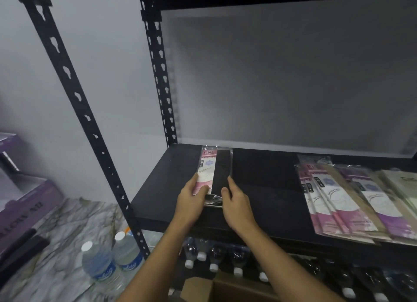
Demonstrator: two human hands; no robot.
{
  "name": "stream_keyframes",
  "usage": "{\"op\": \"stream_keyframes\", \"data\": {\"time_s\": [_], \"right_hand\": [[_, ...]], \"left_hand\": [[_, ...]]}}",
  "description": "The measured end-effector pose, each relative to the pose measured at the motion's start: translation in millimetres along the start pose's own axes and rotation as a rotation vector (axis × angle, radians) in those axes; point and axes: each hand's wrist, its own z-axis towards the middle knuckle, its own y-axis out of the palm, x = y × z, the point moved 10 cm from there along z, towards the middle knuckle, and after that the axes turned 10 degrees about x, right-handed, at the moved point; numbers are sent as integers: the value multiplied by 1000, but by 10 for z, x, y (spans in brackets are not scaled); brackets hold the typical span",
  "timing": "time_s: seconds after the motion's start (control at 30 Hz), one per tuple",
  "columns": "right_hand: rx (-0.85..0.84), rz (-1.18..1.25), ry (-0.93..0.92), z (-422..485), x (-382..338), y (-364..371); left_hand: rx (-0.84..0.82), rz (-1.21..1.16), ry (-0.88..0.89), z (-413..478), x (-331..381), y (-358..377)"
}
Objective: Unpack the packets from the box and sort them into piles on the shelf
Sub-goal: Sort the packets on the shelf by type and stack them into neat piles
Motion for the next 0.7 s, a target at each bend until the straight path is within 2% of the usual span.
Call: {"op": "stream_keyframes", "data": {"time_s": [0.3,0.7], "right_hand": [[2,23,19,59,-86,340],[39,-29,-56,-2,-96,347]], "left_hand": [[69,34,23,224,-96,-297],[52,17,-5,273,-178,-306]]}}
